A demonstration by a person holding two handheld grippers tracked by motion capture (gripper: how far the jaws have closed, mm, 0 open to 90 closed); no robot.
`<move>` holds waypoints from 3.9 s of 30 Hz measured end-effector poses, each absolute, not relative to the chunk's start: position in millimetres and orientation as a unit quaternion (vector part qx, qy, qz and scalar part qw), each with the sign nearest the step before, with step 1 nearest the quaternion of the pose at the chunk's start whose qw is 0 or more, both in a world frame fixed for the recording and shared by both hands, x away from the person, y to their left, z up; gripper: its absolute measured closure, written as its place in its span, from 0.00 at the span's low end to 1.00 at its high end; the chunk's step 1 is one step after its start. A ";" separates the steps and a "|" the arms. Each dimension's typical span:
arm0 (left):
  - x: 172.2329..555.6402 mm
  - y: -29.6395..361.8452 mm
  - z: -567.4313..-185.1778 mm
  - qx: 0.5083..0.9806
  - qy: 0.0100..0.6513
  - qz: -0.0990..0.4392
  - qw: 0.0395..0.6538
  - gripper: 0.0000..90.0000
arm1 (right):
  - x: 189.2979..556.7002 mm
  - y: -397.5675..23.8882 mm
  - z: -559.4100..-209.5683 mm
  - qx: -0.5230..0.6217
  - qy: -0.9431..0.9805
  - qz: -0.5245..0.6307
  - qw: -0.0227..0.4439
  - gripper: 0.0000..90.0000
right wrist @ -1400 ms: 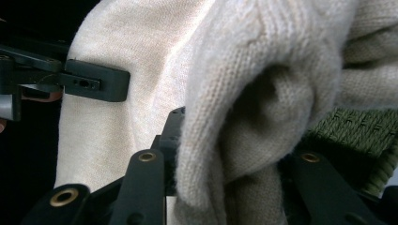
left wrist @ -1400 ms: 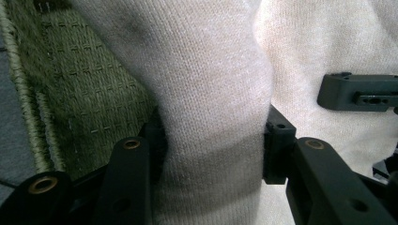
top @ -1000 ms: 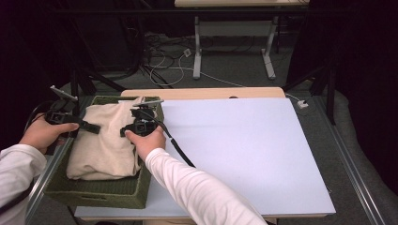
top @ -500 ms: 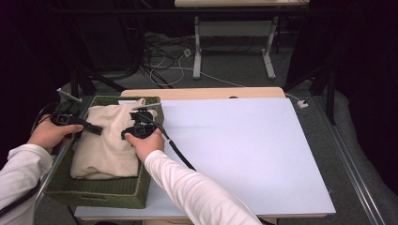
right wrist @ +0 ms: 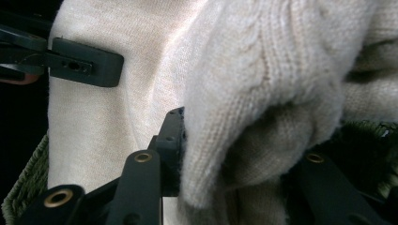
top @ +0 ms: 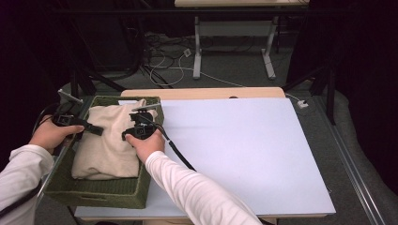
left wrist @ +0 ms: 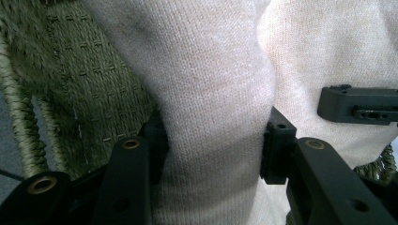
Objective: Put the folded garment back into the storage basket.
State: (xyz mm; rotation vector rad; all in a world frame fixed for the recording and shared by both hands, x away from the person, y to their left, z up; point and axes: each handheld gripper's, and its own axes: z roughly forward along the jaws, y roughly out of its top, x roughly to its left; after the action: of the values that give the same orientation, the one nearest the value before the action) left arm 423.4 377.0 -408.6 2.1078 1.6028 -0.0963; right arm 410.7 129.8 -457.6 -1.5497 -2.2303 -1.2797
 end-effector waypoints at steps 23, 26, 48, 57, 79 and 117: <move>426.9 359.8 -429.5 0.783 0.587 0.034 0.201 0.30 | 407.4 131.4 -455.9 -0.479 -0.778 -0.406 0.000 0.24; 426.8 355.3 -425.2 0.782 0.586 0.058 0.204 0.22 | 405.8 128.6 -451.3 -0.469 -0.785 -0.405 -0.011 0.22; 420.3 343.3 -405.1 0.766 0.590 0.068 0.246 0.01 | 396.3 100.5 -421.9 -0.370 -0.833 -0.411 -0.030 0.15; 416.3 338.6 -391.0 0.756 0.582 0.074 0.289 0.00 | 394.3 88.9 -412.8 -0.362 -0.841 -0.400 -0.036 0.00; 399.6 295.9 -373.4 0.774 0.536 0.083 0.327 0.01 | 387.0 36.8 -394.3 -0.343 -0.844 -0.399 -0.102 0.00; 357.5 177.4 -366.0 0.833 0.405 0.068 0.371 0.02 | 353.0 -129.6 -376.6 -0.397 -0.812 -0.408 -0.130 0.00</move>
State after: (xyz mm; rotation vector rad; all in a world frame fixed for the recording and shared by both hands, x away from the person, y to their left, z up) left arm 357.5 177.4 -366.0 2.1371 1.0382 0.1748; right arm 353.0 -129.6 -376.6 -1.3630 -2.7856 -1.4003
